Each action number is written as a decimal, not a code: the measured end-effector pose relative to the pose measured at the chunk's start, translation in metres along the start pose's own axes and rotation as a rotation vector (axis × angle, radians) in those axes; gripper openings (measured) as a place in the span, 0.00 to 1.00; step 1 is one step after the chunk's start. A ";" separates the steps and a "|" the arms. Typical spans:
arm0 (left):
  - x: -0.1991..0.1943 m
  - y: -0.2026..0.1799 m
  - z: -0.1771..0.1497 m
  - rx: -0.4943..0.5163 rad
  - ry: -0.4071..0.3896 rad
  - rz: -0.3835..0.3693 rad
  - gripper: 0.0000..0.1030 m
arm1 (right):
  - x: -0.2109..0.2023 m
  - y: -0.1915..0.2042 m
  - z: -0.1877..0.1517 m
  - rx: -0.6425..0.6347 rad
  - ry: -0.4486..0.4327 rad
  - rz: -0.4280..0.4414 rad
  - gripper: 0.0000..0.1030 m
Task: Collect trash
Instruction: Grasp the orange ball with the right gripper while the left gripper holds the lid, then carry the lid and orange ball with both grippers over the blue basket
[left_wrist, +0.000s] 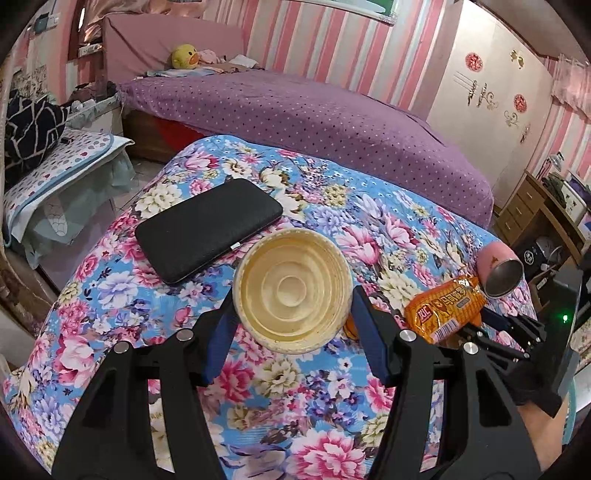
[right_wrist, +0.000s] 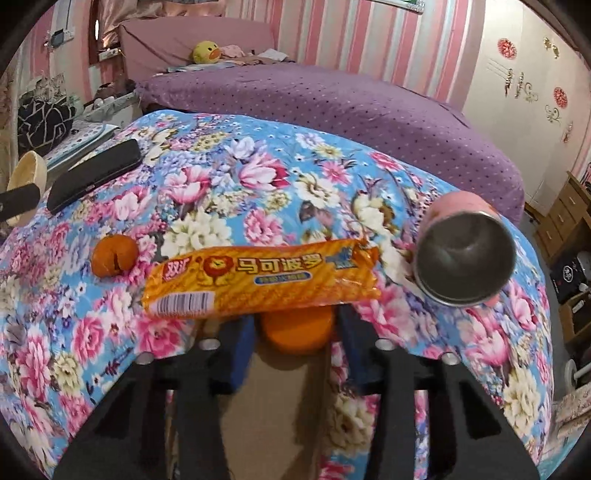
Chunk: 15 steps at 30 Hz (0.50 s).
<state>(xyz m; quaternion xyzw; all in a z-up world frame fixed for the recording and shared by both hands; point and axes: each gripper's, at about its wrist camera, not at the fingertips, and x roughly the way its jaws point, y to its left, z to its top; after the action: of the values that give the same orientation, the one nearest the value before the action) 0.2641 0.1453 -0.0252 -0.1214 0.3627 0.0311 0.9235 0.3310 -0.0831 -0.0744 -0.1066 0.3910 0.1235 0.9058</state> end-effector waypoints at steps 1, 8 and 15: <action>-0.001 -0.002 0.000 0.010 -0.003 0.003 0.57 | -0.002 0.000 0.000 0.002 -0.008 0.003 0.39; -0.009 -0.013 -0.004 0.033 -0.017 -0.006 0.57 | -0.037 -0.023 -0.013 0.049 -0.056 -0.008 0.39; -0.021 -0.047 -0.019 0.073 -0.036 -0.051 0.57 | -0.082 -0.056 -0.052 0.139 -0.102 -0.039 0.39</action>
<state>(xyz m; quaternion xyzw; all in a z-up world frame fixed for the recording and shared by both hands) 0.2425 0.0959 -0.0149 -0.0962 0.3437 -0.0033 0.9341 0.2582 -0.1626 -0.0439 -0.0446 0.3498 0.0839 0.9320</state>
